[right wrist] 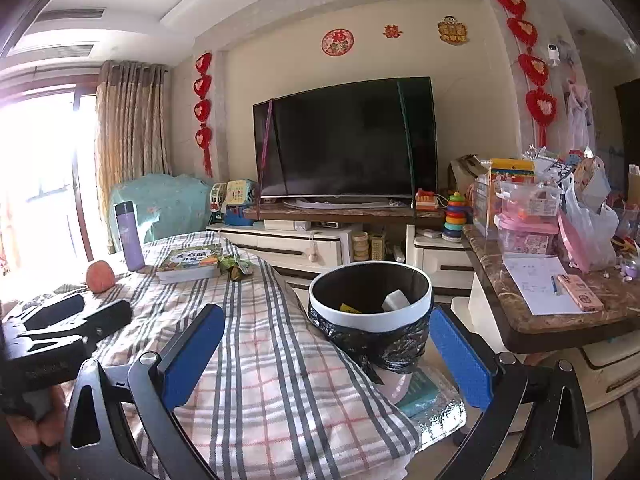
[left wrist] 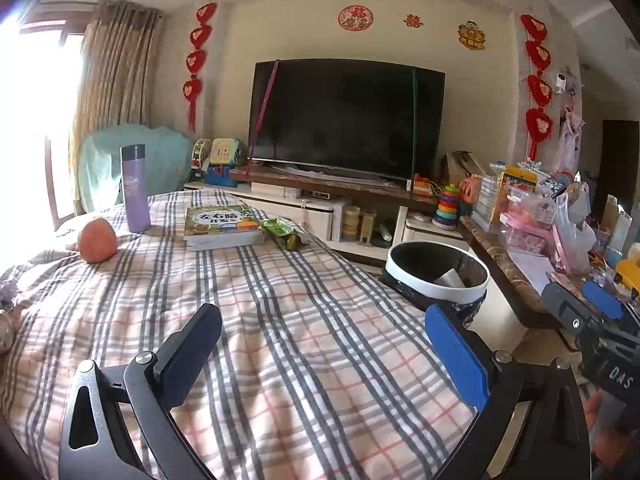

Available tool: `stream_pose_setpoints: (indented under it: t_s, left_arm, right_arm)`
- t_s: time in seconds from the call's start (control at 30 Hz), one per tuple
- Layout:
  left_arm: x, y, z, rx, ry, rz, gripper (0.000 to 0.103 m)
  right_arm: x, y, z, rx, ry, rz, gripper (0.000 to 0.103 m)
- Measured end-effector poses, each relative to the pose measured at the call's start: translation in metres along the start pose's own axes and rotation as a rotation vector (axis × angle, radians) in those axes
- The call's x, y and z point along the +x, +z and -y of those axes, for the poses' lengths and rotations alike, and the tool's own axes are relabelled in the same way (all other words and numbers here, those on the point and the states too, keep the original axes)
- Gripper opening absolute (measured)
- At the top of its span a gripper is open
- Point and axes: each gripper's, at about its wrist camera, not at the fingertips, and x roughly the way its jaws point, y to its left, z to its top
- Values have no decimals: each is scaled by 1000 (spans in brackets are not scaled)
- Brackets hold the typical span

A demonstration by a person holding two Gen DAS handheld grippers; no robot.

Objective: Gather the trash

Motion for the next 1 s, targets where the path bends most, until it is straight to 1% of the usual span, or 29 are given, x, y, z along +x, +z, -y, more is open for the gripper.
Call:
stream_pose_setpoints:
  t_s: [0.1,0.33,0.63,1.0]
  left_arm:
    - [9,0,5,14,14,-2,102]
    - [6,-2,16,56,59,13,102]
    - [6,-5,19,59,59,12,102]
    - [10,-5,13,55,60,7,102]
  right_arm:
    - [-2,-3,4,20,7,-3,103]
    - [-3,-5,8,40,0,-4,103]
    - [-3,-5,4,32,-3,-4,103]
    - [-2,-5,4,27,-3,-3,103]
